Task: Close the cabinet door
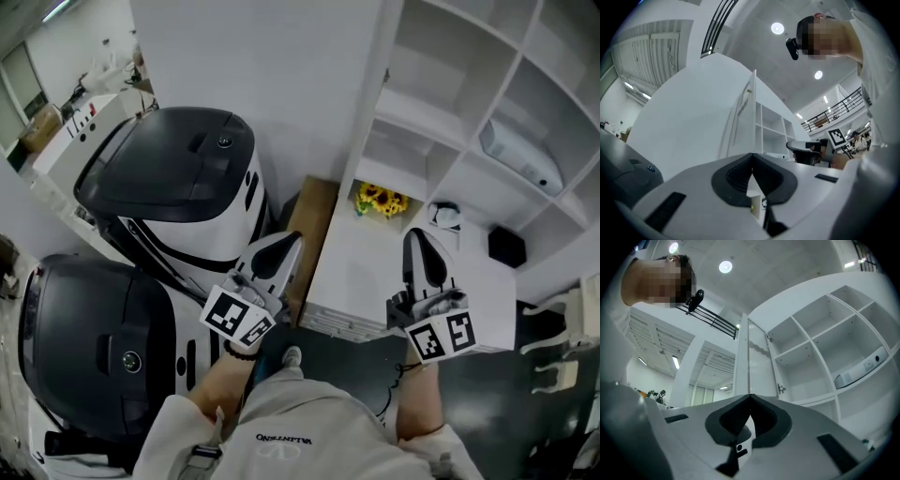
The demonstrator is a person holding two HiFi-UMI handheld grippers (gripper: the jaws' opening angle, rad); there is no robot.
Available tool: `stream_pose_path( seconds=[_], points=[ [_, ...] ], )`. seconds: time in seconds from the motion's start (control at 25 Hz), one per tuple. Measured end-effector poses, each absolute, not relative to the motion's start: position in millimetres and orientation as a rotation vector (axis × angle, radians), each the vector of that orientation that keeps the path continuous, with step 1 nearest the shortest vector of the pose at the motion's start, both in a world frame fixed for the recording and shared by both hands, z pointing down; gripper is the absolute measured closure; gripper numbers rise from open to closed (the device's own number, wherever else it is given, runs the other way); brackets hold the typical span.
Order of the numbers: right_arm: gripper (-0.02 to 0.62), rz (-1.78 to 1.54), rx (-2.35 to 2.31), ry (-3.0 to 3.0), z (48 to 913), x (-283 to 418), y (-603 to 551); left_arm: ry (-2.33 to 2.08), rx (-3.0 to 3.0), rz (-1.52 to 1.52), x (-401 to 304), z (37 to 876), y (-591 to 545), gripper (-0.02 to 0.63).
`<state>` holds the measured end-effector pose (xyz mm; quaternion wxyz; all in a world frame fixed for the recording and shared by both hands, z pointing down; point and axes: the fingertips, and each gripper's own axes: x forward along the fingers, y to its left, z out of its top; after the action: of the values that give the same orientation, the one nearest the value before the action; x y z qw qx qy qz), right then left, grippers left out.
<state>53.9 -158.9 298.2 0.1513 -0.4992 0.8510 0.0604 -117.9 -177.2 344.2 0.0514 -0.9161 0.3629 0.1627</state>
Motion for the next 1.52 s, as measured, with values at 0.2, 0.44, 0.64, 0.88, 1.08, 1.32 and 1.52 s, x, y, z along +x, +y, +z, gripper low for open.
stream_pose_path(
  seconds=[0.2, 0.44, 0.64, 0.88, 1.08, 1.32, 1.52],
  points=[
    [0.584, 0.237, -1.354, 2.436, 258, 41, -190, 0.972, -2.785, 0.612, -119, 305, -219, 0.603],
    [0.584, 0.291, -1.226, 2.449, 212, 24, -214, 0.743, -2.801, 0.746, -115, 258, -251, 0.603],
    [0.584, 0.280, -1.122, 2.446, 180, 14, -224, 0.592, -2.789, 0.845, -111, 218, -266, 0.603],
    [0.584, 0.365, -1.002, 2.448, 133, -2, -225, 0.415, -2.740, 0.946, -101, 165, -265, 0.602],
    [0.584, 0.375, -0.933, 2.444, 115, -5, -227, 0.284, -2.737, 1.070, -96, 129, -269, 0.601],
    [0.584, 0.375, -0.903, 2.441, 105, -4, -237, 0.220, -2.717, 1.104, -86, 104, -274, 0.572],
    [0.584, 0.397, -0.882, 2.445, 97, -6, -242, 0.165, -2.699, 1.135, -82, 86, -274, 0.557]
  ],
)
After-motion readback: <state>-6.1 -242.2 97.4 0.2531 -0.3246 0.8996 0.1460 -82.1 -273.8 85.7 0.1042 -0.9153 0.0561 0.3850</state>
